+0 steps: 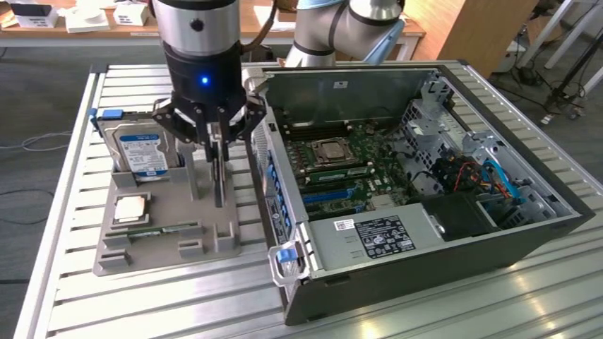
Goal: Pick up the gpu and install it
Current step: 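Pick up the gpu and move the gpu toward the slot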
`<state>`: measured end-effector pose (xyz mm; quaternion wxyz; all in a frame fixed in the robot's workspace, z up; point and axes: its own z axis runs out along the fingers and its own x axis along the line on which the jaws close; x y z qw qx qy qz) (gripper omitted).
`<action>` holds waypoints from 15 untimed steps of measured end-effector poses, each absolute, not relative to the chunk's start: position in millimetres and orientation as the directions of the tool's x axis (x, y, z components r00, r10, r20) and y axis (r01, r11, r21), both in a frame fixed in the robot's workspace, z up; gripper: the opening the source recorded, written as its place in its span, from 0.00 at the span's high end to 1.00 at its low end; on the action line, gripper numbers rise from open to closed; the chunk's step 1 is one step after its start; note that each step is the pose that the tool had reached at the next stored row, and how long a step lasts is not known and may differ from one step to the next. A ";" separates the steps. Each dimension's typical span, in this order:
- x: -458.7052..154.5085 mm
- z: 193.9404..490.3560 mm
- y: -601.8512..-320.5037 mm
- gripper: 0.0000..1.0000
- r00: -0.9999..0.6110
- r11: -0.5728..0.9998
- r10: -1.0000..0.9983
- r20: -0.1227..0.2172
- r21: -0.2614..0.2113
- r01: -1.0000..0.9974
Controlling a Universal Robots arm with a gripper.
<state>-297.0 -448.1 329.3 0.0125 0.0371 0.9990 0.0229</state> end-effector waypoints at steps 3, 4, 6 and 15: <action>-297.1 342.9 -448.1 0.73 -0.997 0.996 0.075 -0.023 0.046 0.074; -297.0 347.6 -448.1 0.73 -0.997 0.996 0.075 -0.023 0.047 0.073; -297.0 356.7 -448.1 0.73 -0.997 0.996 0.075 -0.023 0.047 0.073; -297.1 397.5 -448.1 0.73 -0.997 0.996 0.075 -0.023 0.047 0.073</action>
